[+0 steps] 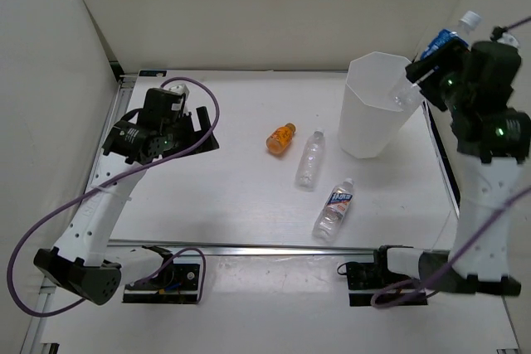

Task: Put the plastic bottles in the bin

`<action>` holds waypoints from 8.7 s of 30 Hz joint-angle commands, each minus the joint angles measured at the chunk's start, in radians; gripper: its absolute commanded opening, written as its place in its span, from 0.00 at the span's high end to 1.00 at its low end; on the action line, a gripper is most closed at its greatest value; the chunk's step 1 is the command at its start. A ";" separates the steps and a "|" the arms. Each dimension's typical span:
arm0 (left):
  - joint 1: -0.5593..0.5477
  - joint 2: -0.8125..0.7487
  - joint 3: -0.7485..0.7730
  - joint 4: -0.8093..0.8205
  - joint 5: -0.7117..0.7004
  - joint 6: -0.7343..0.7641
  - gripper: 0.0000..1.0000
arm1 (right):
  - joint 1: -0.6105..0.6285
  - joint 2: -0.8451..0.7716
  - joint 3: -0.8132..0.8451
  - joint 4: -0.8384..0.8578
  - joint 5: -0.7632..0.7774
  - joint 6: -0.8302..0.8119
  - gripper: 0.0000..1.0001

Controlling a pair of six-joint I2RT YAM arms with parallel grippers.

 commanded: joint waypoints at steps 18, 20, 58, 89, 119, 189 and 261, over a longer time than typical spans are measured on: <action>-0.005 -0.012 0.010 0.025 -0.051 -0.012 0.00 | -0.006 0.392 0.209 0.213 0.030 -0.219 0.01; -0.005 -0.012 0.010 0.025 -0.052 -0.012 0.00 | -0.006 0.347 0.180 0.192 0.002 -0.166 0.01; -0.005 -0.066 -0.065 -0.034 -0.062 -0.033 0.00 | 0.281 0.034 -1.225 0.305 -0.274 0.107 0.01; -0.005 -0.075 -0.062 0.004 -0.099 -0.070 0.00 | 0.268 -0.028 -0.067 0.196 0.275 -0.280 0.67; 0.081 0.515 0.398 0.238 0.359 0.005 0.00 | -0.038 0.117 -0.043 0.285 -0.298 -0.131 0.00; -0.102 1.005 1.147 0.855 0.533 -0.473 0.68 | -0.038 -0.170 -0.144 0.032 -0.266 0.046 0.00; -0.410 0.971 0.678 0.251 0.220 0.217 0.00 | -0.038 -0.195 0.121 -0.005 -0.963 -0.068 0.01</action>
